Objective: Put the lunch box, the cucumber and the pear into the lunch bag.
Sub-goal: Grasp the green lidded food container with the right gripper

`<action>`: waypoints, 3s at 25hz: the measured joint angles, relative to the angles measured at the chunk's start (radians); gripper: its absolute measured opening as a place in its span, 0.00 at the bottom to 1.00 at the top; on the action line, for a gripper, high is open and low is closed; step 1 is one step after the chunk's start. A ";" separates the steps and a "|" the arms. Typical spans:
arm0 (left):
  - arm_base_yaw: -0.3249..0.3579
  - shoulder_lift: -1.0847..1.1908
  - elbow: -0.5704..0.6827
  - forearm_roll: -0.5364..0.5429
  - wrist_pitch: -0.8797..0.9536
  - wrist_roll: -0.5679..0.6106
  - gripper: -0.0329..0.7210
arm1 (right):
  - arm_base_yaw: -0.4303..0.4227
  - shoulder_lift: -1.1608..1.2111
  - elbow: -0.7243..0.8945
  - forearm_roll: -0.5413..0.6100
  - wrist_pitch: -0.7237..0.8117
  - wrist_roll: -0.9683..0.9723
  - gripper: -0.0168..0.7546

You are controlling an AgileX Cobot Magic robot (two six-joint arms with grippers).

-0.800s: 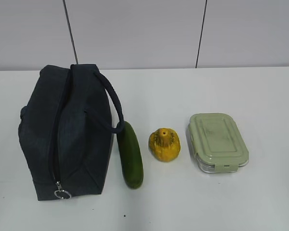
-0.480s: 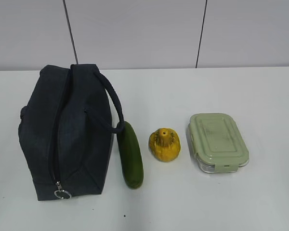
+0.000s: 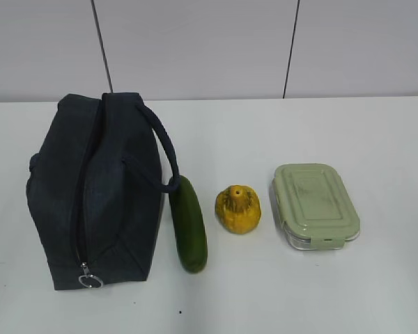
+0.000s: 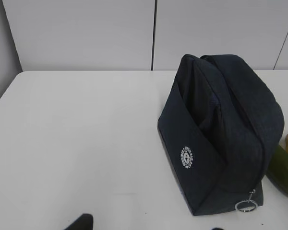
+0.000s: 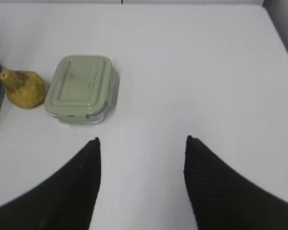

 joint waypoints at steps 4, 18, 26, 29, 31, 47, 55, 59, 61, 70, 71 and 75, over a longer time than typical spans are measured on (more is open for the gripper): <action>0.000 0.000 0.000 0.000 0.000 0.000 0.62 | 0.000 0.188 -0.031 0.053 -0.041 0.016 0.80; 0.000 0.000 0.000 0.000 0.000 0.000 0.62 | 0.000 0.752 -0.318 0.186 -0.191 0.019 0.69; 0.000 0.000 0.000 0.000 0.000 0.000 0.62 | 0.000 0.883 -0.385 0.226 -0.303 0.020 0.67; 0.000 0.000 0.000 0.000 0.000 0.000 0.62 | 0.000 0.936 -0.410 0.228 -0.313 0.020 0.67; 0.000 0.000 0.000 0.000 0.000 0.000 0.62 | 0.000 0.995 -0.443 0.236 -0.279 0.002 0.66; 0.000 0.000 0.000 0.001 0.000 0.000 0.62 | -0.219 1.317 -0.666 0.658 0.081 -0.358 0.45; 0.000 0.000 0.000 0.001 0.000 0.000 0.62 | -0.315 1.490 -0.669 0.992 0.198 -0.687 0.39; 0.000 0.000 0.000 0.001 0.000 0.000 0.62 | -0.315 1.576 -0.654 1.006 0.196 -0.760 0.39; 0.000 0.000 0.000 0.001 0.000 0.000 0.62 | -0.315 1.607 -0.639 1.020 0.196 -0.804 0.39; 0.000 0.000 0.000 0.001 0.000 0.000 0.62 | -0.315 1.649 -0.529 1.029 0.190 -0.908 0.39; 0.000 0.000 0.000 0.001 0.000 0.000 0.62 | -0.315 1.649 -0.515 1.024 0.190 -0.913 0.39; 0.000 0.000 0.000 0.001 0.000 0.000 0.62 | -0.315 1.649 -0.460 0.990 0.188 -0.919 0.39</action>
